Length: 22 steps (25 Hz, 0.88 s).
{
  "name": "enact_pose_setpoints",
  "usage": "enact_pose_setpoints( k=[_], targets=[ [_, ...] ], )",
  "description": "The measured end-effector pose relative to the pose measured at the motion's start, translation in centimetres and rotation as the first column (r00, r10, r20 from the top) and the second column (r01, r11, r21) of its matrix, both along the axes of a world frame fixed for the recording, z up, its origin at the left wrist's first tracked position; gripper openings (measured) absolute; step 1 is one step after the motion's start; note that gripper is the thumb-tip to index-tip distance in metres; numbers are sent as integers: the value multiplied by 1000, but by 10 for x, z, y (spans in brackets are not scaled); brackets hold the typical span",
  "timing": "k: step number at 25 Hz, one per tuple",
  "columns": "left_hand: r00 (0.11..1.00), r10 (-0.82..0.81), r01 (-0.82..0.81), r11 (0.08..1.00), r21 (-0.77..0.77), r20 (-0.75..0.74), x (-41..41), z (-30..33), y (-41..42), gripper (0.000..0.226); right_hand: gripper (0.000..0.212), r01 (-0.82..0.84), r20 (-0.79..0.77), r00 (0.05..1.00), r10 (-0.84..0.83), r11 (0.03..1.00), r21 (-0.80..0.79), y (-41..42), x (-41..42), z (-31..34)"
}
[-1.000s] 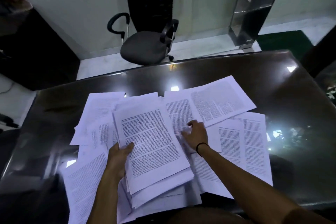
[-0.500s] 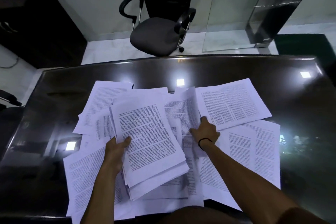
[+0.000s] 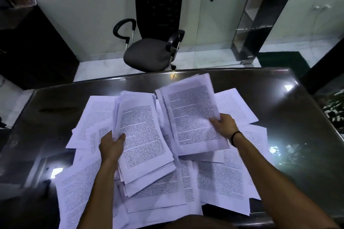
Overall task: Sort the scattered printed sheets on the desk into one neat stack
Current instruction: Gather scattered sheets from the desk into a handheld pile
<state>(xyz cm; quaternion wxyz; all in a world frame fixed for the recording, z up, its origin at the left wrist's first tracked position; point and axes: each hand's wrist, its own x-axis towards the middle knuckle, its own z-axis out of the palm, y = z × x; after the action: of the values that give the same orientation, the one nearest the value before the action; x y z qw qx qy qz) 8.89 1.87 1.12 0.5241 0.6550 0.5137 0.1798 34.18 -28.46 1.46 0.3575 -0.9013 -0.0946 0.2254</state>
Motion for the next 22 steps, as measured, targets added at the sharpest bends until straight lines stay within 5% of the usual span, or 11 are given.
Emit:
enact_pose_setpoints(
  k=[4,10,14,18,22],
  targets=[
    [999,-22,17,993,114,43,-1,30,1,37,28,-43,-75,996,56,985,168,-3,-5,26],
    [964,-68,131,963,-234,259,-3,41,-15,38,21,-173,-196,949,248,926,335,33,-47,38],
    [936,-160,258,917,-304,312,-12,41,-30,34,25,-202,-278,892,357,864,460,66,-79,21],
    [947,-91,199,919,-341,308,-39,39,-35,31,11,-154,-188,946,263,879,451,87,-103,1],
    [908,62,160,863,-480,414,-70,31,-26,49,26,-116,-181,962,204,907,404,100,-114,-13]
  ],
)
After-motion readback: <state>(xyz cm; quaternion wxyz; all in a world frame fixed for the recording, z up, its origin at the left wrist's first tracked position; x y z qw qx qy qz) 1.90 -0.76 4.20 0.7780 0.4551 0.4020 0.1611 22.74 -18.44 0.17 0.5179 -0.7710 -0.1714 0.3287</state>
